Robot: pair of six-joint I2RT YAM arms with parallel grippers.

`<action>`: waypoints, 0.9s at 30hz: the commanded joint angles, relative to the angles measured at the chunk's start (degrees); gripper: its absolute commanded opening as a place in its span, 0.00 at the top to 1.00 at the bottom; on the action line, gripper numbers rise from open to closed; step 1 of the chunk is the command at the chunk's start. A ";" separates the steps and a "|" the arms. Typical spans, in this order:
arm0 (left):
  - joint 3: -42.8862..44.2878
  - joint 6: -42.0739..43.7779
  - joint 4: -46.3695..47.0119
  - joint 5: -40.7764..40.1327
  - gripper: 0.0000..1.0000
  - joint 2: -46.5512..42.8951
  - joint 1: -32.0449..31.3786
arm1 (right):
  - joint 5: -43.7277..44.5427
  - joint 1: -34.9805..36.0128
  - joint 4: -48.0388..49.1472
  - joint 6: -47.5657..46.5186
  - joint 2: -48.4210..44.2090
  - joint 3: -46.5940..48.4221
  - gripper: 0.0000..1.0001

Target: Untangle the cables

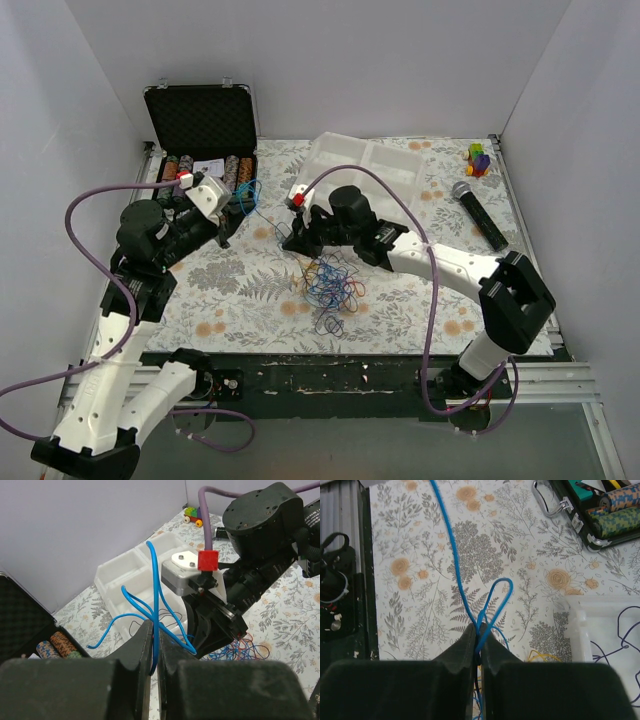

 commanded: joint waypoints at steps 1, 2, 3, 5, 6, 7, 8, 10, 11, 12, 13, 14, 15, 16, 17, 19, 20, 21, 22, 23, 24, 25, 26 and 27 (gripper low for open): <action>-0.19 0.58 -0.62 -0.07 1.00 -1.53 0.08 | 2.12 0.82 1.15 -0.77 -4.30 4.09 0.86; -0.72 0.93 -0.53 -0.24 1.00 -1.79 0.08 | 2.56 1.00 0.27 -1.38 -5.10 4.44 0.82; -1.07 1.02 -0.44 -0.50 1.00 -1.79 0.16 | 3.26 1.09 -0.61 -1.65 -5.97 4.53 0.80; -0.81 0.94 -0.01 -0.68 1.00 -1.79 0.16 | 4.23 1.09 -2.19 -2.09 -7.56 3.83 0.61; -0.55 0.76 0.17 -0.68 1.00 -1.79 0.16 | 4.49 1.09 -3.07 -2.09 -8.26 3.05 0.50; -0.02 0.67 0.26 -0.77 1.00 -1.71 0.16 | 4.76 1.09 -3.60 -2.18 -9.05 1.73 0.48; 0.77 0.50 0.52 -1.20 1.00 -1.62 0.16 | 5.02 1.18 -3.78 -1.83 -9.93 0.15 0.46; 2.26 0.41 1.66 -2.87 1.00 -1.44 0.16 | 5.90 1.18 -2.65 -0.69 -12.21 -4.41 0.44; 2.88 0.67 2.71 -4.01 1.00 -1.44 0.16 | 6.16 1.18 -1.42 0.01 -13.44 -7.13 0.44; 3.84 0.93 3.42 -4.89 1.00 -1.35 0.08 | 6.43 1.18 -0.37 0.71 -14.41 -9.68 0.43; 4.98 1.37 4.47 -5.77 1.00 -1.27 0.16 | 6.95 1.18 0.77 1.50 -15.55 -11.79 0.43; 6.12 1.64 4.83 -6.13 1.00 -1.01 0.16 | 7.04 1.27 1.48 2.03 -16.26 -13.64 0.43; 7.70 2.07 4.92 -5.96 1.00 -0.74 0.16 | 7.13 1.18 2.01 2.56 -16.70 -14.97 0.43; 9.02 2.34 4.83 -5.43 1.00 -0.39 0.16 | 7.22 1.18 2.54 2.57 -17.14 -16.02 0.43; 10.51 2.43 4.74 -4.91 1.00 -0.13 0.16 | 7.31 1.18 2.80 2.57 -17.23 -16.82 0.43; 13.24 2.34 4.65 -3.15 1.00 0.31 0.16 | 7.75 1.18 3.59 4.32 -17.23 -17.79 0.45; 14.38 1.99 4.65 -2.45 1.00 0.40 0.08 | 8.01 1.18 3.95 4.67 -17.15 -17.88 0.46; 15.44 1.73 4.65 -1.57 1.00 0.49 0.16 | 8.19 1.18 4.38 5.02 -17.06 -17.88 0.48; 16.32 1.29 4.65 -0.78 1.00 0.58 0.16 | 8.19 1.18 4.82 5.29 -16.97 -18.05 0.50; 17.37 0.85 4.65 -0.07 1.00 0.67 0.16 | 8.19 1.18 5.44 5.73 -16.97 -18.06 0.53; 18.17 0.59 4.65 0.72 1.00 0.75 0.16 | 8.01 1.18 5.97 6.08 -16.71 -17.97 0.59; 19.13 0.24 4.65 1.16 1.00 0.84 0.16 | 7.93 1.18 6.32 6.34 -16.53 -17.97 0.68; 19.84 -0.20 5.00 1.25 1.00 0.93 0.16 | 8.01 1.27 6.58 6.69 -16.36 -17.97 0.74; 20.89 -0.47 5.35 1.25 0.99 1.11 0.16 | 8.19 1.18 6.76 6.96 -16.01 -18.05 0.81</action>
